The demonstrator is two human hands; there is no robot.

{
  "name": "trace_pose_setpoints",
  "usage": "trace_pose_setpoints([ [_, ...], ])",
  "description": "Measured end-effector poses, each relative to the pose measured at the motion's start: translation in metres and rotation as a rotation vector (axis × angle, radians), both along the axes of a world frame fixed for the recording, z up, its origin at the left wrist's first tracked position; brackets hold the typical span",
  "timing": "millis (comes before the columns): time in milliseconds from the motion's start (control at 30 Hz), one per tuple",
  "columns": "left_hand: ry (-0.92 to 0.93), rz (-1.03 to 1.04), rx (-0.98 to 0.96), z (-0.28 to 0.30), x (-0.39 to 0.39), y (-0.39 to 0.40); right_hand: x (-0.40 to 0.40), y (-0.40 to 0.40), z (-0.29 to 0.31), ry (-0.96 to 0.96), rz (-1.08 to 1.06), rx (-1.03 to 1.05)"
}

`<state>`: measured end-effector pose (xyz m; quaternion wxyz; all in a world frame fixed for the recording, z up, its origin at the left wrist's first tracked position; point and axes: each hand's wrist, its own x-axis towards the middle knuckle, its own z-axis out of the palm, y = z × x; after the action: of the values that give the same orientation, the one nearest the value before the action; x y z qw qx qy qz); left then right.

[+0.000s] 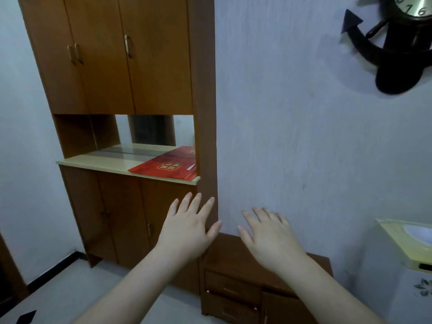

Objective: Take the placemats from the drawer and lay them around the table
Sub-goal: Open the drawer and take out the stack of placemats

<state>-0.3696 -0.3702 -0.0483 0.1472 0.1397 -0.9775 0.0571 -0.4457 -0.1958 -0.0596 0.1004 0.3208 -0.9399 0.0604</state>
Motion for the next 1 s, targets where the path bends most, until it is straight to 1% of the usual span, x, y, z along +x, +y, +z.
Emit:
trace_pose_setpoints([
  [133,-0.024,-0.011,-0.02,-0.006,-0.068,-0.001,-0.071,0.001,-0.011,0.011,-0.02,-0.018],
  [233,-0.057,-0.017,-0.029,-0.01,-0.118,0.0,-0.12,0.002,-0.015,-0.028,-0.031,-0.034],
  [333,-0.087,-0.024,-0.037,-0.015,-0.153,-0.001,-0.159,-0.001,-0.019,-0.032,-0.027,-0.035],
  [467,-0.091,-0.023,-0.061,-0.022,-0.198,-0.011,-0.197,-0.009,-0.026,-0.053,-0.018,-0.061],
  [667,-0.082,-0.064,-0.014,-0.035,-0.25,-0.027,-0.242,-0.029,-0.038,-0.021,-0.037,-0.093],
  [733,-0.089,-0.086,-0.004,-0.045,-0.265,-0.037,-0.256,-0.04,-0.047,-0.042,-0.04,-0.106],
  [867,-0.07,-0.164,0.036,-0.073,-0.293,-0.064,-0.276,-0.07,-0.071,-0.01,-0.066,-0.127],
  [1000,0.007,-0.26,0.023,-0.104,-0.329,-0.104,-0.306,-0.111,-0.102,0.051,-0.126,-0.16],
])
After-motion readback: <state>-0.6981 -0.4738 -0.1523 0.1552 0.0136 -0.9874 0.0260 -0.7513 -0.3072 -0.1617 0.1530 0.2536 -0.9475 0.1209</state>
